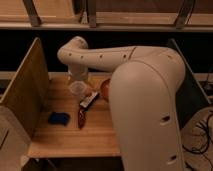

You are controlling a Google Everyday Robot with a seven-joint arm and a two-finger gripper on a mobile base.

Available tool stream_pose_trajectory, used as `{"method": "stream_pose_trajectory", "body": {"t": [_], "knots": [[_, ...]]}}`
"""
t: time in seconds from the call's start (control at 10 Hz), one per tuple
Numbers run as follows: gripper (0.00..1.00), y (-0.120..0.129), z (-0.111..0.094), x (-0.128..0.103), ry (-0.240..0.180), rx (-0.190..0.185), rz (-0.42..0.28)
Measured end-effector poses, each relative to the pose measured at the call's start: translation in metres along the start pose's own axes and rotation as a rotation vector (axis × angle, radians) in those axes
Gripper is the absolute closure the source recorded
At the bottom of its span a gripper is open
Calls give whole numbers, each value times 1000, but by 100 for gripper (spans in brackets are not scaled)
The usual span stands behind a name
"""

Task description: Place the ceramic cup in the ceramic bowl

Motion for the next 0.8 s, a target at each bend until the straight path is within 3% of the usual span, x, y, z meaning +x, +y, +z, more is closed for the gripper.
{"method": "stream_pose_trajectory", "body": {"t": [0.4, 0.6, 0.8], "knots": [[23, 3, 0, 2, 2, -2, -4], [23, 2, 17, 1, 14, -16, 39], [23, -15, 38, -4, 30, -18, 103]]}}
